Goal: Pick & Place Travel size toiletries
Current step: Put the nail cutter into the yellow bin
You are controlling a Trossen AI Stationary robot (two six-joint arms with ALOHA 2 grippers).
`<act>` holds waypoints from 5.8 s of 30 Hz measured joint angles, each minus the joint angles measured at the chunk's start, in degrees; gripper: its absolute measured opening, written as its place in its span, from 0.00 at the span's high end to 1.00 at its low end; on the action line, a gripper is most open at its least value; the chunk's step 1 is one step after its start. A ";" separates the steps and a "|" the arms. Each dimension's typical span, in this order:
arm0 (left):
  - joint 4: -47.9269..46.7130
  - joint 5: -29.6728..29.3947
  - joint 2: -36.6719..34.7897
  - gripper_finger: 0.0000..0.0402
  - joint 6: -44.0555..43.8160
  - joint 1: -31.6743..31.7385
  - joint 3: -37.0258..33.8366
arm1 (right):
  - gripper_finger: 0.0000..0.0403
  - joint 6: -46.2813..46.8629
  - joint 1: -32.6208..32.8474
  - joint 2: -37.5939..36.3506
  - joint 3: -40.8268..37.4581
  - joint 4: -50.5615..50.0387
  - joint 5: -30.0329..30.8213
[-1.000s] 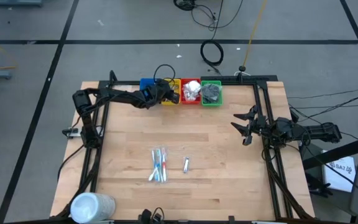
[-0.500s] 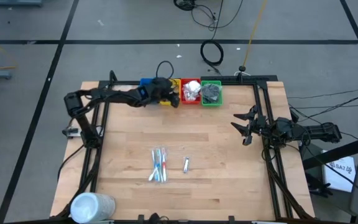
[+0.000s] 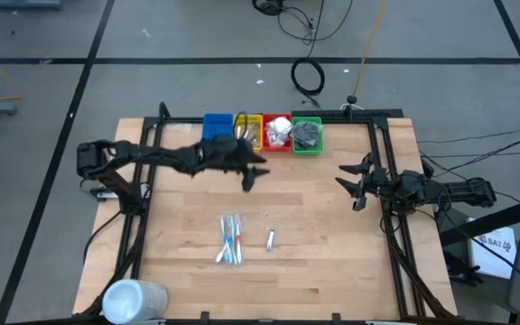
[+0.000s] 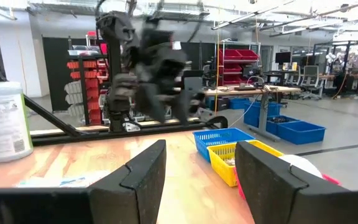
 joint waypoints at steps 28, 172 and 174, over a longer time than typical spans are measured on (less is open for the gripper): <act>29.13 -3.01 -18.33 0.52 -1.40 -8.45 -27.97 | 0.55 18.29 1.21 12.25 0.05 13.94 -7.61; 22.87 -14.92 5.52 0.91 -12.99 -11.53 -4.50 | 0.71 -37.73 8.23 93.33 37.77 40.44 29.43; 22.92 -14.93 5.52 0.91 -12.72 -11.53 -4.50 | 0.62 -36.07 8.85 93.33 37.77 39.70 31.79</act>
